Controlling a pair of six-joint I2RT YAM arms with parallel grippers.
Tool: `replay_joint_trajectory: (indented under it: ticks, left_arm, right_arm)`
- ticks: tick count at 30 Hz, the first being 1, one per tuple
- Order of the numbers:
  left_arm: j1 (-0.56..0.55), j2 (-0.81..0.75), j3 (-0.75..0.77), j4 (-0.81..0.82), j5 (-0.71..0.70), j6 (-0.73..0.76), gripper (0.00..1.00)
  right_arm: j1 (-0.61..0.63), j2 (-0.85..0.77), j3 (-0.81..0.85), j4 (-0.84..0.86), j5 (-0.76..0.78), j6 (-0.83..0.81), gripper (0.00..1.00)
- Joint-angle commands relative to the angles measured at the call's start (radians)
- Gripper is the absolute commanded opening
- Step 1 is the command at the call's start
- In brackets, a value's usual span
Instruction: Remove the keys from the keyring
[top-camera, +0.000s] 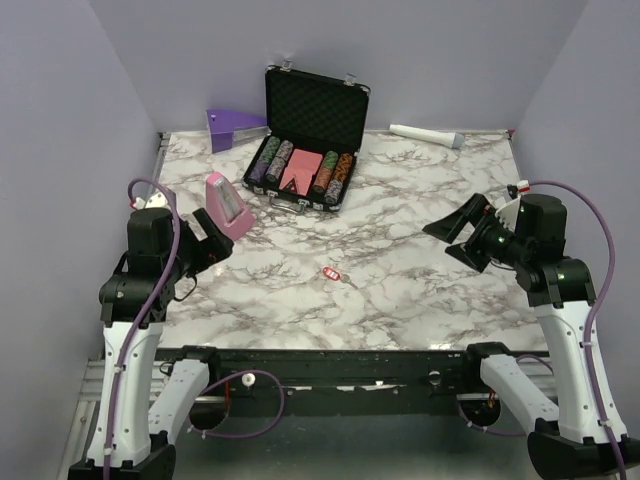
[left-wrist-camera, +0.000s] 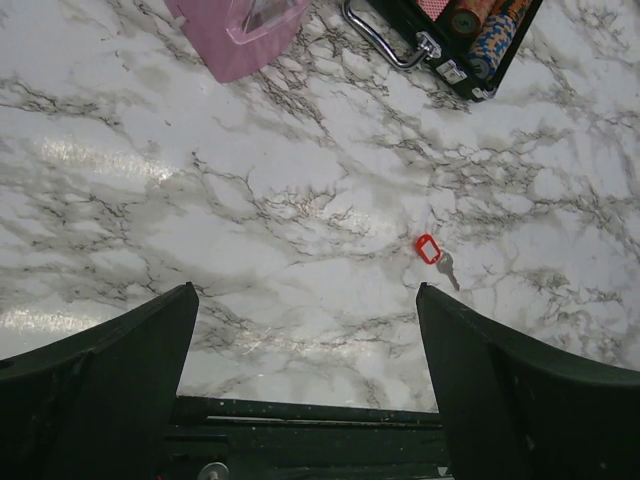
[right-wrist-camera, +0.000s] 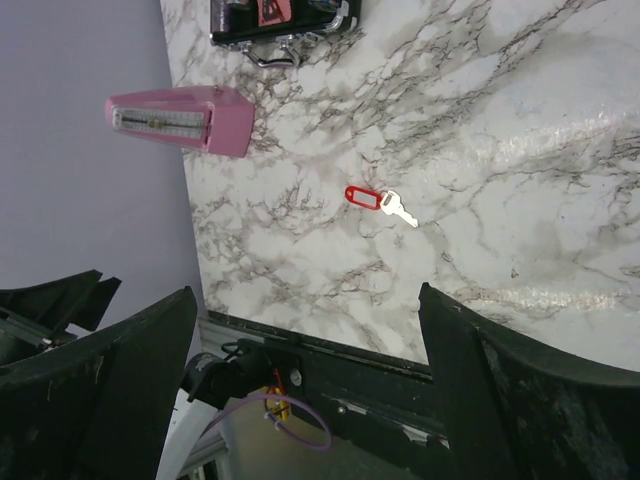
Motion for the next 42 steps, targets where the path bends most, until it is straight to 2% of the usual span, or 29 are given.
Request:
replay_joint_trajectory:
  ticks: [1, 7, 10, 13, 19, 26, 29, 33, 36, 42]
  left_arm:
    - [-0.004, 0.028, 0.045, -0.086, -0.022, 0.027, 0.99]
    - [-0.048, 0.044, 0.034, -0.091, 0.004, 0.059, 0.99]
    - [-0.097, 0.026, -0.001, -0.022, 0.154, 0.094, 0.99]
    - [-0.171, 0.023, -0.033, 0.033, 0.205, 0.090, 0.99]
    - [-0.307, 0.066, -0.089, 0.214, 0.311, 0.070, 0.99]
    - [-0.360, 0.161, -0.204, 0.487, 0.381, 0.077, 0.99]
    - [-0.363, 0.242, -0.228, 0.579, 0.403, 0.097, 0.99]
    - [-0.363, 0.414, -0.169, 0.582, 0.481, 0.145, 0.99]
    - [-0.363, 0.515, -0.164, 0.644, 0.516, 0.160, 0.98]
    - [-0.364, 0.687, -0.086, 0.639, 0.530, 0.221, 0.95]
  right_arm:
    - [0.007, -0.009, 0.017, 0.008, -0.068, -0.015, 0.99]
    - [0.007, -0.002, -0.058, 0.069, -0.183, 0.015, 1.00]
    - [0.008, -0.008, -0.086, 0.080, -0.215, 0.007, 1.00]
    - [0.007, -0.002, -0.091, 0.053, -0.216, -0.007, 1.00]
    - [0.007, -0.005, -0.137, 0.095, -0.313, 0.019, 1.00]
    - [0.007, -0.034, -0.154, 0.157, -0.309, 0.050, 1.00]
    - [0.007, -0.046, -0.146, 0.170, -0.298, 0.050, 1.00]
    - [0.007, -0.055, -0.152, 0.195, -0.316, 0.059, 1.00]
    - [0.007, -0.052, -0.164, 0.223, -0.339, 0.081, 1.00]
    - [0.007, -0.037, -0.149, 0.224, -0.315, 0.084, 1.00]
